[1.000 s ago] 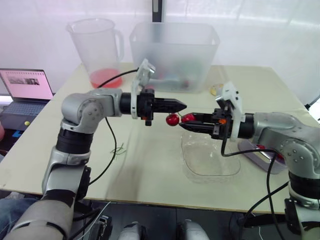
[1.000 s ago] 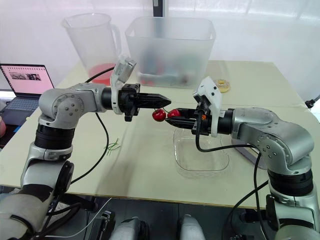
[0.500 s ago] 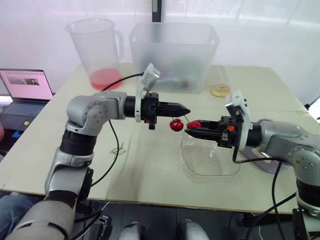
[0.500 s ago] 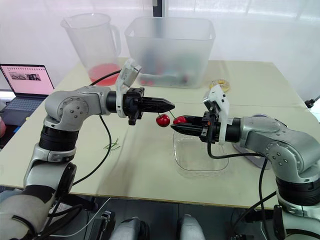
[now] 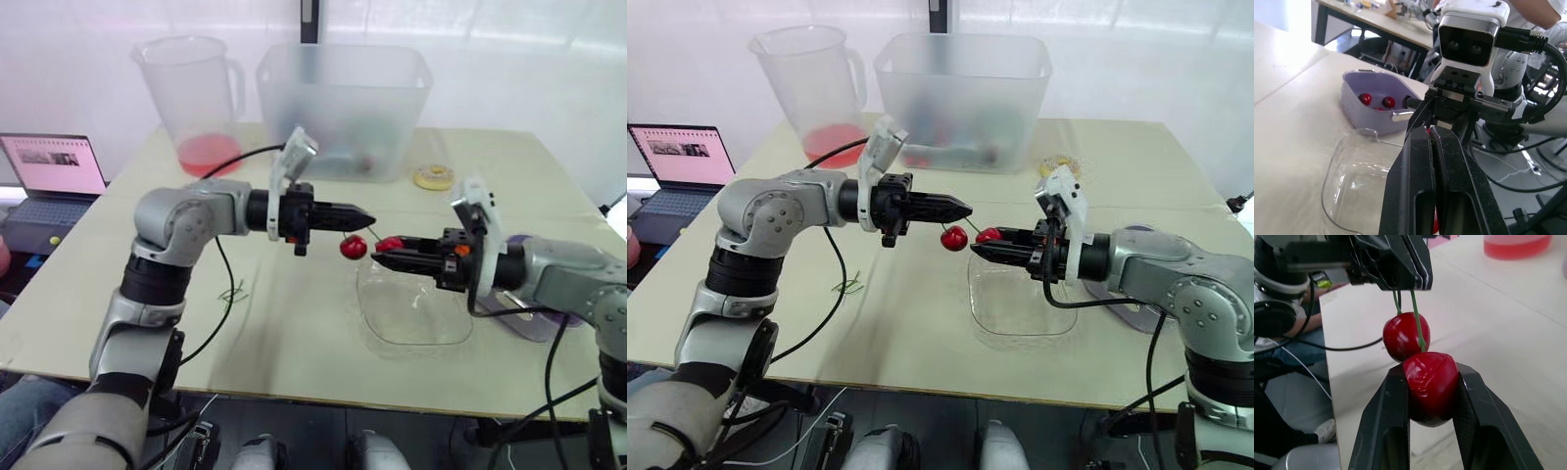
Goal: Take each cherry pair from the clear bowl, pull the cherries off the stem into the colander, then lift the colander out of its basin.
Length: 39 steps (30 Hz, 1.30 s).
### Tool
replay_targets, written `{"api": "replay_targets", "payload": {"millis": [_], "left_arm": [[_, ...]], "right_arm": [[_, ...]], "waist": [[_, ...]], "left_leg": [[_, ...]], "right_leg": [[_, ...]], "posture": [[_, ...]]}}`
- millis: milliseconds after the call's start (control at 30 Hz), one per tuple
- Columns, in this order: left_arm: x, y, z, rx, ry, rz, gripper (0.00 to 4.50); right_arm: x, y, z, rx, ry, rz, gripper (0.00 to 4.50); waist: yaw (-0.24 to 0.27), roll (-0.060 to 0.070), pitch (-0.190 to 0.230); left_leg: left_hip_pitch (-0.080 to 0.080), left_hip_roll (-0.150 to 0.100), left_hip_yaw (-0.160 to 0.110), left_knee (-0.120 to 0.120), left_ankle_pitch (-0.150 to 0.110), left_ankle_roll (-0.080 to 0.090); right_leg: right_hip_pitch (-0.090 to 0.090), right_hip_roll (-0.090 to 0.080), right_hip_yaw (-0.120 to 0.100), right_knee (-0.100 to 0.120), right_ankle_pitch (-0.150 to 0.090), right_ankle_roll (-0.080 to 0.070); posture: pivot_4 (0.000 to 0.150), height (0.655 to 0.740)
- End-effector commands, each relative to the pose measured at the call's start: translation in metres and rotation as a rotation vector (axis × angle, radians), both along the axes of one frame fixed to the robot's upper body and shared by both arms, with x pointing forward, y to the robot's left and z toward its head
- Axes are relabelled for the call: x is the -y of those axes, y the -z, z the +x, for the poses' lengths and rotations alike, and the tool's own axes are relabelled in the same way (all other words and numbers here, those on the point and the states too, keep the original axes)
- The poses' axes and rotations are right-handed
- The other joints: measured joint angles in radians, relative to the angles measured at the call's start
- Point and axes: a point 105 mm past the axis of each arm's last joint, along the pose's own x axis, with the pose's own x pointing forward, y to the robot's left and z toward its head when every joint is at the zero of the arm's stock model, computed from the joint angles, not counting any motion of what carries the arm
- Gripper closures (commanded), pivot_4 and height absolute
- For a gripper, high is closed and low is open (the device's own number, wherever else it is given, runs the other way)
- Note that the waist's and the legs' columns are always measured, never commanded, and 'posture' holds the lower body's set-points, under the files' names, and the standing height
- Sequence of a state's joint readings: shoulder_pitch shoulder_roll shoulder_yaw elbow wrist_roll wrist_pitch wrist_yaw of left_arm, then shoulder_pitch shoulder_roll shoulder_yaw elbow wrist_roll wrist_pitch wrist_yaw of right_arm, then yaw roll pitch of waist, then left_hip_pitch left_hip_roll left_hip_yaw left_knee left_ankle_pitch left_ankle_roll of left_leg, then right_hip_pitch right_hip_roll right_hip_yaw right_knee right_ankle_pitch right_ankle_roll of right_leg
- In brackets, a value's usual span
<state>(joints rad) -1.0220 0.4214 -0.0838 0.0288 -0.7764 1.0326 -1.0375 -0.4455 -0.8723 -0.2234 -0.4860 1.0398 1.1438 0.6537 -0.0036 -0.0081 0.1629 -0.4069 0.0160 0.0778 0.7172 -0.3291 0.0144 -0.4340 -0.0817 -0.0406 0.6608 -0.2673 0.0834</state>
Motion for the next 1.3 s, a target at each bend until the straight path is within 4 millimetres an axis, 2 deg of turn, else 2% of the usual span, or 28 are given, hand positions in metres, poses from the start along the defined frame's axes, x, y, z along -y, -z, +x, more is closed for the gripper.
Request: {"api": "replay_targets", "payload": {"millis": [33, 133, 267, 333, 467, 533, 633, 767, 933, 1000, 1033, 1200, 1300], "left_arm": [[-0.006, -0.022, -0.003, 0.076, -0.008, -0.059, 4.50], [-0.006, -0.022, -0.002, 0.077, -0.012, -0.062, 4.50], [-0.006, -0.022, -0.001, 0.076, -0.020, -0.066, 4.50], [-0.006, -0.021, -0.001, 0.074, -0.025, -0.068, 4.50], [-0.008, -0.019, 0.001, 0.068, -0.042, -0.080, 4.50], [-0.006, -0.016, 0.001, 0.068, -0.049, -0.083, 4.50], [-0.003, -0.014, 0.001, 0.065, -0.057, -0.098, 4.50], [-0.004, -0.011, -0.001, 0.067, -0.075, -0.107, 4.50], [-0.007, -0.007, 0.002, 0.056, -0.108, -0.117, 4.50], [-0.007, -0.006, 0.004, 0.057, -0.114, -0.115, 4.50], [-0.007, -0.006, 0.005, 0.056, -0.116, -0.118, 4.50], [-0.005, -0.009, 0.006, 0.057, -0.115, -0.132, 4.50], [-0.003, -0.011, 0.007, 0.056, -0.111, -0.144, 4.50]], "right_arm": [[0.015, 0.001, 0.005, 0.011, 0.062, 0.008, 3.79], [0.024, 0.004, 0.005, 0.009, 0.082, 0.007, 3.79], [0.039, -0.015, 0.007, 0.072, 0.113, 0.056, 3.79], [0.069, -0.027, 0.014, 0.132, 0.211, 0.019, 3.79], [0.139, -0.038, 0.029, 0.202, 0.456, -0.172, 3.79], [0.167, -0.032, 0.034, 0.194, 0.550, -0.300, 3.79], [0.184, -0.023, 0.036, 0.158, 0.592, -0.370, 3.79], [0.214, 0.007, 0.033, 0.067, 0.663, -0.542, 3.79], [0.223, 0.021, 0.031, 0.008, 0.676, -0.581, 3.79], [0.226, 0.022, 0.031, 0.004, 0.685, -0.583, 2.78], [0.226, 0.021, 0.031, 0.003, 0.684, -0.578, 2.43], [0.224, 0.007, 0.031, 0.031, 0.675, -0.563, 0.05], [0.220, -0.021, 0.034, 0.098, 0.673, -0.530, 0.05]], "waist": [[-0.001, 0.000, 0.000], [-0.002, 0.000, 0.000], [-0.002, 0.000, 0.000], [0.002, 0.000, 0.000], [0.017, 0.000, 0.000], [0.016, 0.000, 0.000], [0.015, 0.000, 0.000], [0.013, 0.000, 0.000], [0.014, 0.001, 0.000], [0.014, 0.001, 0.000], [0.014, 0.001, 0.000], [0.015, 0.001, 0.000], [0.015, 0.001, 0.000]], "left_leg": [[0.000, 0.000, 0.000, 0.000, 0.000, 0.000], [0.000, 0.000, 0.000, 0.000, 0.000, 0.000], [0.000, 0.000, 0.000, 0.000, 0.000, 0.000], [0.000, 0.000, 0.000, 0.000, 0.000, 0.000], [0.000, -0.001, 0.001, 0.000, 0.000, 0.001], [0.000, -0.001, 0.001, 0.000, 0.000, 0.001], [0.001, 0.000, 0.001, 0.000, 0.000, 0.001], [0.001, 0.000, 0.001, 0.000, 0.000, 0.000], [0.001, 0.000, 0.001, 0.000, 0.000, 0.000], [0.001, 0.000, 0.001, 0.001, 0.000, 0.000], [0.001, 0.000, 0.001, 0.001, 0.000, 0.000], [0.001, 0.000, 0.001, 0.001, 0.000, 0.000], [0.001, 0.000, 0.002, 0.001, 0.000, 0.000]], "right_leg": [[0.000, 0.000, 0.000, 0.000, 0.000, 0.000], [0.000, 0.000, 0.000, 0.000, 0.000, 0.000], [0.000, 0.000, 0.000, 0.000, 0.000, 0.000], [0.000, 0.000, 0.000, 0.000, 0.000, 0.000], [0.001, 0.000, 0.000, -0.001, 0.000, 0.000], [0.001, 0.000, 0.000, -0.002, 0.000, 0.000], [0.001, 0.000, 0.000, -0.002, 0.000, 0.000], [0.001, 0.000, 0.000, -0.001, 0.000, 0.000], [0.001, 0.000, 0.000, -0.001, 0.000, 0.000], [0.001, 0.000, 0.000, -0.001, 0.000, 0.000], [0.001, 0.000, 0.000, -0.001, 0.000, 0.000], [0.001, 0.000, 0.000, -0.001, 0.000, 0.000], [0.001, 0.000, -0.001, -0.001, 0.000, 0.000]], "posture": [[0.150, 0.7131], [0.150, 0.7131], [0.150, 0.7131], [0.150, 0.7131], [0.150, 0.7131], [0.150, 0.7131], [0.150, 0.7131], [0.150, 0.7131], [0.150, 0.7131], [0.150, 0.7131], [0.150, 0.7131], [0.150, 0.7131], [0.150, 0.7131]]}}
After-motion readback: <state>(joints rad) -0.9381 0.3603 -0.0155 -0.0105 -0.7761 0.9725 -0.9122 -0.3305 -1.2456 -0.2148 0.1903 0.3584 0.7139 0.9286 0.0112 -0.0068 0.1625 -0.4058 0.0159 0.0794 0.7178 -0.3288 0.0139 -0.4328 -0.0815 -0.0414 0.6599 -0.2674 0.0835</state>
